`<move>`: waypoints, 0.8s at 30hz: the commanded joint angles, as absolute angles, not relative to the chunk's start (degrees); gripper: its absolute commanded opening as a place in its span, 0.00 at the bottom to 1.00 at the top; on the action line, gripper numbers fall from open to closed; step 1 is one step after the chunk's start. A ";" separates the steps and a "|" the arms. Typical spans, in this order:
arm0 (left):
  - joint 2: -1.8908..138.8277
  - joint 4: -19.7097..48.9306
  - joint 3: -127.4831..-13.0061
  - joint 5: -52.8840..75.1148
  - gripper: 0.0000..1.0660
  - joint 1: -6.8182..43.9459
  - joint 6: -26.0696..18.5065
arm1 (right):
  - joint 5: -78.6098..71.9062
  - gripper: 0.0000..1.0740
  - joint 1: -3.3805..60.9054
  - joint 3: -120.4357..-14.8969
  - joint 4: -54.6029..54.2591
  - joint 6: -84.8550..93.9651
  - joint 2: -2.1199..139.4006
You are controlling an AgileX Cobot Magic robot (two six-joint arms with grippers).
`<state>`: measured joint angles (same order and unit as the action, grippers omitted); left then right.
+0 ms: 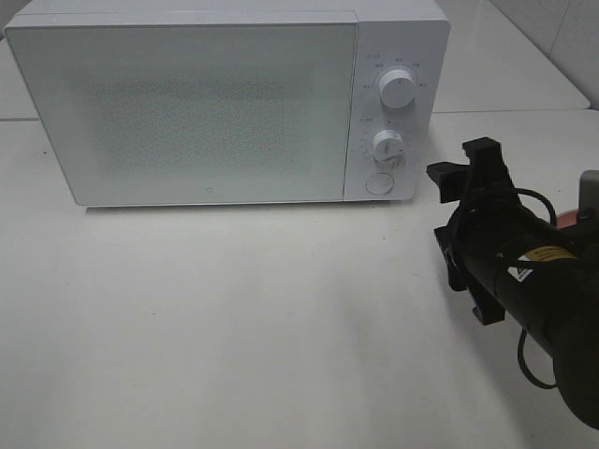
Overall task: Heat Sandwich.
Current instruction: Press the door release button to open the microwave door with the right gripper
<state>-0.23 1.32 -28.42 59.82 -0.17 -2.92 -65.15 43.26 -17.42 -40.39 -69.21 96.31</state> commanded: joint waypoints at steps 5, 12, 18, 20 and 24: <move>-1.72 1.78 -28.30 59.30 0.93 -0.40 -2.98 | -64.86 0.25 43.37 -17.65 -39.94 -84.63 95.97; -1.72 1.78 -28.30 59.30 0.93 -0.40 -2.98 | -61.25 0.00 43.37 -17.65 -39.71 -84.22 95.97; -1.72 1.78 -28.30 59.30 0.93 -0.40 -2.98 | -60.85 0.00 43.37 -17.65 -39.71 -83.48 95.97; -1.72 1.78 -28.30 59.30 0.93 -0.40 -2.98 | -60.85 0.00 43.37 -17.65 -39.71 -83.14 95.97; -1.72 1.78 -28.30 59.30 0.93 -0.40 -2.98 | -60.85 0.00 43.37 -17.65 -39.71 -81.93 95.97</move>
<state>-0.23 1.32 -28.42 59.82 -0.17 -2.92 -60.91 43.26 -17.53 -40.34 -83.37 96.31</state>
